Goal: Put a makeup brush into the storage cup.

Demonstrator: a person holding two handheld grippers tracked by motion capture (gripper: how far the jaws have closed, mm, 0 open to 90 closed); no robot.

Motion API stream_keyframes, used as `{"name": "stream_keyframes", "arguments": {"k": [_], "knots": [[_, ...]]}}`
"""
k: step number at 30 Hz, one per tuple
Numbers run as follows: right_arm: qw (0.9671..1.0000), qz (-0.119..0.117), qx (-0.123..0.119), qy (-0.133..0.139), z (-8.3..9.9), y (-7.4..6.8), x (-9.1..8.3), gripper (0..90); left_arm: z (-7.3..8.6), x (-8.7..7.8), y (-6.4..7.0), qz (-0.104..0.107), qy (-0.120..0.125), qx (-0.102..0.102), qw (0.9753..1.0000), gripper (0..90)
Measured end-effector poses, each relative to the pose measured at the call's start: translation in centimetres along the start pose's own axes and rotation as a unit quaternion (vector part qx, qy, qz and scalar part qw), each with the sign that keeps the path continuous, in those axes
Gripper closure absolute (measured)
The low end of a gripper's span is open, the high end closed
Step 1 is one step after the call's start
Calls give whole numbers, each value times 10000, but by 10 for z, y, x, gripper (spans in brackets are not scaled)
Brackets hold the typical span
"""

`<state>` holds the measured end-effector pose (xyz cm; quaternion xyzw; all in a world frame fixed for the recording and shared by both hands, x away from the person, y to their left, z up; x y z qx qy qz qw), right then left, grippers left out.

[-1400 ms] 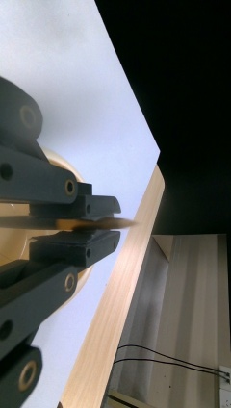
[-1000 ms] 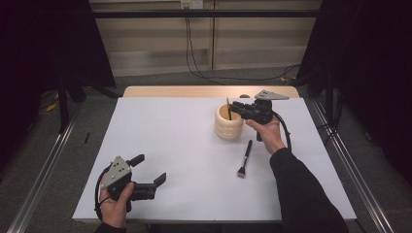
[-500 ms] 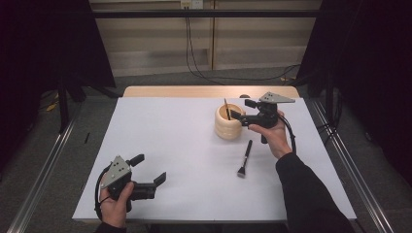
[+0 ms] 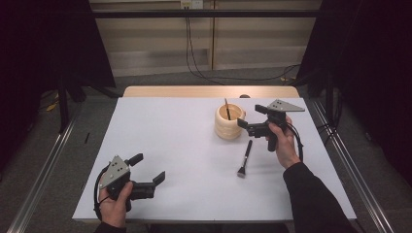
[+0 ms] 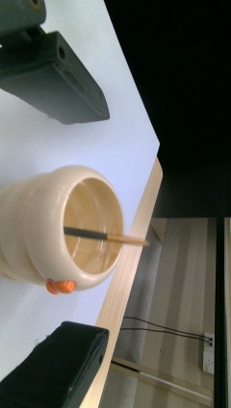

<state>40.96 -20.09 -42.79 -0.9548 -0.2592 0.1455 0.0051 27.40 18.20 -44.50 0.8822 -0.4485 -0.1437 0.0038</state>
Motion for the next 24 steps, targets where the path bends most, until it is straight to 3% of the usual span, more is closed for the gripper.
{"name": "stream_keyframes", "arguments": {"k": [8, 14, 17, 19, 24], "knots": [[10000, 63, 25, -32, 7, -2, -18, 9, 0, -1, -2, -65, -18, 0, 10000, 18], [9999, 117, -57, 94, 4, -5, -34, 10, 1, -1, -2, -74, -19, -21, 10000, 17], [9996, 275, -76, -2, 8, -5, -42, 13, 0, -1, -2, -71, -5, 11, 10000, 18], [9997, 234, -41, 62, 9, -5, -46, 7, 0, -1, -1, -64, -8, 3, 10000, 17], [9989, 445, 18, 157, 14, 1, -61, 7, 0, -2, -2, -82, 7, -24, 10000, 18]]}}
Point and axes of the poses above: each handheld gripper's, and its own axes: x roughly forward along the jaws, z roughly out of its underside, y roughly to its right, the point moved 5 cm from there along x, roughly forward along the jaws, and after that the axes turned 9 degrees about z, right-handed, at the moved point
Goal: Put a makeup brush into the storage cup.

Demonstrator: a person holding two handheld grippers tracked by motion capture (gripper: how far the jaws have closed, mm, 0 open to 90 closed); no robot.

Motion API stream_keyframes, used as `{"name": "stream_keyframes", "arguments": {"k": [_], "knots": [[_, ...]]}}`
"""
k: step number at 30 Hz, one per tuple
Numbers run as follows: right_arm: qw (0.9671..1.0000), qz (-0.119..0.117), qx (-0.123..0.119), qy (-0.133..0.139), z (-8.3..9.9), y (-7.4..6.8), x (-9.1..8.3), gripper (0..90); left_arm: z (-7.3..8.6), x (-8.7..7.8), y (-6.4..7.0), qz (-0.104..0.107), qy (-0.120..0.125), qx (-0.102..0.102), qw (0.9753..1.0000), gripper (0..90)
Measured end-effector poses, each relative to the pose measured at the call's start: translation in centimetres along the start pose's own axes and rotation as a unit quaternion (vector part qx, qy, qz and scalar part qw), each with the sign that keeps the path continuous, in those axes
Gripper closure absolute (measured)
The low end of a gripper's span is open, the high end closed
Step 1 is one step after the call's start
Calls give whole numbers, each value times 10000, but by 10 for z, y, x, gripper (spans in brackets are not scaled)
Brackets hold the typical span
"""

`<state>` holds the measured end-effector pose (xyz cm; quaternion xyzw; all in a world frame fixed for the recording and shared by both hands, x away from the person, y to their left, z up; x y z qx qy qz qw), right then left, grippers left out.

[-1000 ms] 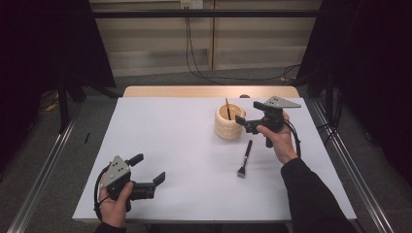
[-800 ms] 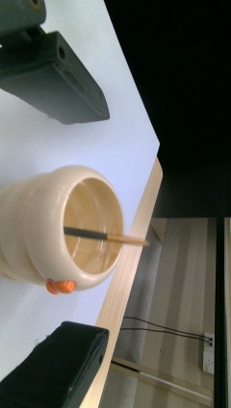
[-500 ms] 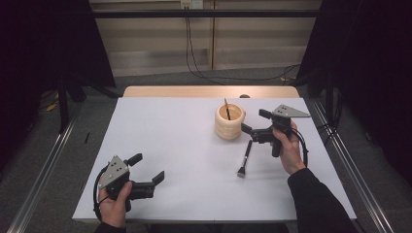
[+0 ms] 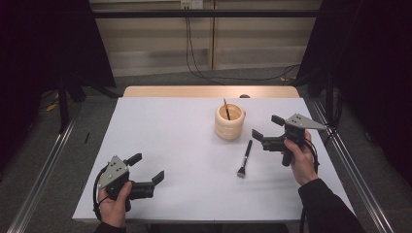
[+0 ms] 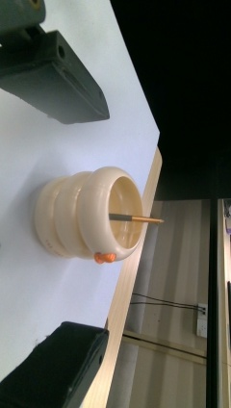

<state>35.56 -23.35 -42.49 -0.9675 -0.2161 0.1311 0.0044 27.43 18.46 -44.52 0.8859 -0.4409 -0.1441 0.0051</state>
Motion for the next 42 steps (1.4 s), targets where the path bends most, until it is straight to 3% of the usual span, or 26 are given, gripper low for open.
{"name": "stream_keyframes", "arguments": {"k": [21, 30, 39, 42], "knots": [[9997, 241, -20, -56, 22, 12, -60, 8, 0, -1, 0, -34, 77, -51, 10000, 18], [9997, 211, -93, -28, 30, 5, -85, 7, -1, -3, 2, 4, 73, 10, 10000, 17], [9986, 518, 63, 122, 43, 6, -115, 9, -1, -3, 3, -46, 107, 3, 9999, 18], [9979, 605, -3, 227, 45, 7, -121, 8, -2, -4, 6, -64, 102, 35, 9999, 16]]}}
Point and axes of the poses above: each handheld gripper's, and its own axes: x roughly forward along the jaws, z roughly out of its underside, y roughly to its right, the point moved 5 cm from there along x, roughly forward along the jaws, and after that the axes turned 9 degrees about z, right-handed, at the moved point
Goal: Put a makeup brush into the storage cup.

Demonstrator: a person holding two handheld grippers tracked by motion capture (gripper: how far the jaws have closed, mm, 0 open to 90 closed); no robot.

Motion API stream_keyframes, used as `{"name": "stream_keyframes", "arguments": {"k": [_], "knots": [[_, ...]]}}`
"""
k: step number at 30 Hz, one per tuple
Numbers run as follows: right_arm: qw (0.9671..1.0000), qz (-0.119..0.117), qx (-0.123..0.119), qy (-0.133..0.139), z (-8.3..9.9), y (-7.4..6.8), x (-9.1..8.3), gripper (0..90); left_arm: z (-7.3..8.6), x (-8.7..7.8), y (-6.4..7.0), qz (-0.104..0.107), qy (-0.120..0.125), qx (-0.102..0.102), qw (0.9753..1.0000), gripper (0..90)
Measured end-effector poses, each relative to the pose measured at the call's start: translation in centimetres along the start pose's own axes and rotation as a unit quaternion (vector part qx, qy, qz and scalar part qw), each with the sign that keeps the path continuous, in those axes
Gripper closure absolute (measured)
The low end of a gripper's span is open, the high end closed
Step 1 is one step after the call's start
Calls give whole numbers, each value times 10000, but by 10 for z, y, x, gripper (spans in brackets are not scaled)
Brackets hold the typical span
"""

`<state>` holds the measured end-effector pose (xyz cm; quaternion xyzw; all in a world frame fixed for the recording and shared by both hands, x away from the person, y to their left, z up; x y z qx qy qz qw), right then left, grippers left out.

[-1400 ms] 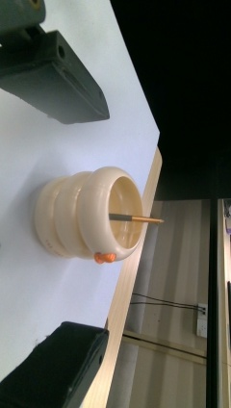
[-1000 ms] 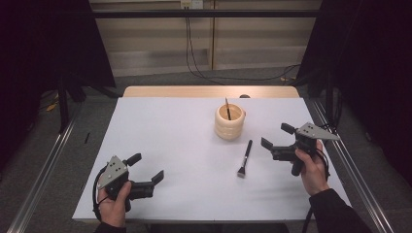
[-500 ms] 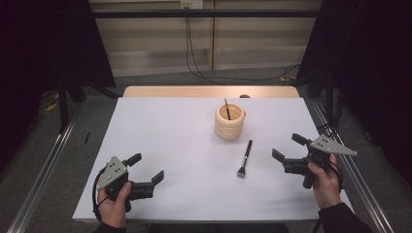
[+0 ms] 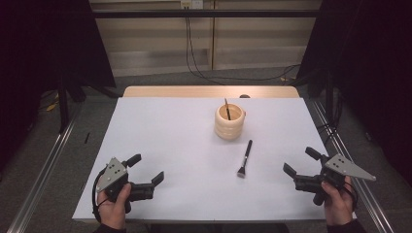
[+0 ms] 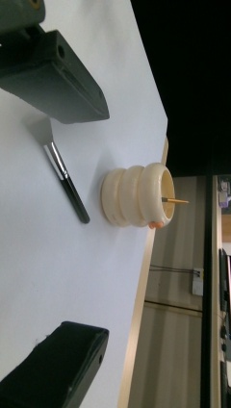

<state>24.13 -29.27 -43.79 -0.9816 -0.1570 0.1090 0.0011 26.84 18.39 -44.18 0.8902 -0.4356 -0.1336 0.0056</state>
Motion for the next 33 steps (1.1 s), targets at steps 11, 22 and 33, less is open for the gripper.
{"name": "stream_keyframes", "arguments": {"k": [11, 22, 33], "knots": [[9999, 80, 39, 137, 2, 2, 0, 0, 0, 1, -1, 3, -3, 4, 10000, 17], [9997, -210, -135, -61, -2, -8, 1, 0, 0, 1, -4, 12, 10, -11, 10000, 15], [9985, -416, -332, -144, -4, -12, 14, 6, -1, 3, -2, -3, -32, 49, 10000, 15]]}}
Point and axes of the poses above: each handheld gripper's, and its own axes: x roughly forward along the jaws, z roughly out of its underside, y roughly to its right, the point moved 5 cm from there along x, roughly forward along the jaws, and after that the axes turned 9 degrees about z, right-handed, at the moved point
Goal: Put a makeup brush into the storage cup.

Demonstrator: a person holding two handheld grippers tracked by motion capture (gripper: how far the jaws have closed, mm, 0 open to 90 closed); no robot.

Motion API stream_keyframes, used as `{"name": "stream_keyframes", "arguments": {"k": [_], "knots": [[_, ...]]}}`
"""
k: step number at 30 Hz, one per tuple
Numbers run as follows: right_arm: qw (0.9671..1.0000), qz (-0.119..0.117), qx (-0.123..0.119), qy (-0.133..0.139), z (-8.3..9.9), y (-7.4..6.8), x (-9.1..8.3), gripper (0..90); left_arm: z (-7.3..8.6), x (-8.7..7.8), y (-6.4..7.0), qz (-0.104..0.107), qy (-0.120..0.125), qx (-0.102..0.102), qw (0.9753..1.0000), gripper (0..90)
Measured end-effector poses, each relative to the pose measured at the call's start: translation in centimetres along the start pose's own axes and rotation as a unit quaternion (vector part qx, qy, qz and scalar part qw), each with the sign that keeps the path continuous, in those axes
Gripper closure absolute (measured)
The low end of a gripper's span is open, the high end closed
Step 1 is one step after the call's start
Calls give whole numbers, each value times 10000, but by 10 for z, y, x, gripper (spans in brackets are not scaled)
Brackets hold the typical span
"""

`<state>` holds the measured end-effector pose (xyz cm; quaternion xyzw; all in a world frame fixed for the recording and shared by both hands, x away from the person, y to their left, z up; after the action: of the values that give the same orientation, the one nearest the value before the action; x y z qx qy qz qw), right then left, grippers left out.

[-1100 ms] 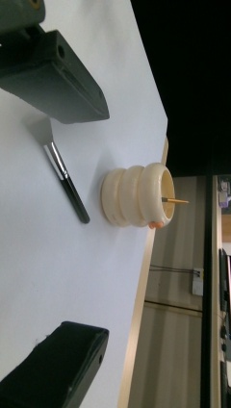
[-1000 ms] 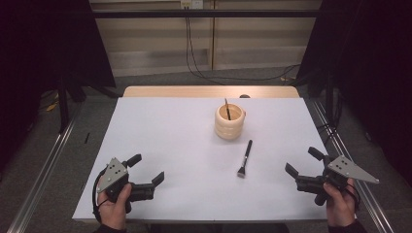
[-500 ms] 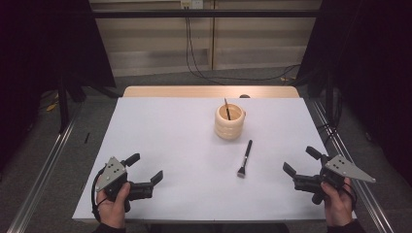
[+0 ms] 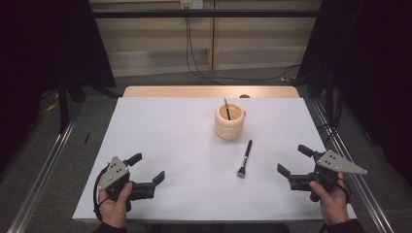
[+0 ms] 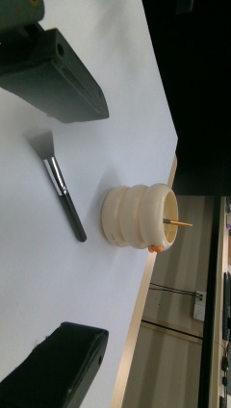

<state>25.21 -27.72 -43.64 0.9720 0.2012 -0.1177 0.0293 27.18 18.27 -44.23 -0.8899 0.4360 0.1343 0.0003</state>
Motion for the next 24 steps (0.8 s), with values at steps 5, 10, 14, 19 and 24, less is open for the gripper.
{"name": "stream_keyframes", "arguments": {"k": [5, 10, 14, 19, 24], "knots": [[10000, -8, 12, -2, -6, -1, 11, 20, 1, -1, -2, -11, -20, -13, 10000, 17], [10000, 7, 51, -47, -8, -2, 22, 19, 1, 0, -2, 9, -26, -13, 10000, 17], [9997, -87, 210, -103, -13, -1, 28, 41, 1, 0, -1, -12, -29, 6, 10000, 18], [9998, -48, 165, -33, -23, -1, 38, 48, 1, 0, -3, -25, -29, 20, 10000, 19], [9997, -89, 24, -206, -29, -3, 56, 74, 1, 0, -3, -12, -30, 5, 10000, 19]]}}
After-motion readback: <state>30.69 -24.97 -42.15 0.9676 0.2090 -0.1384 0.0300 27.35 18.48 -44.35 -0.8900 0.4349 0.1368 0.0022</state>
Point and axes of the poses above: each handheld gripper's, and its own axes: x roughly forward along the jaws, z roughly out of its underside, y roughly to its right, the point moved 5 cm from there along x, roughly forward along the jaws, and after that the axes turned 9 degrees about z, right-handed, at the moved point
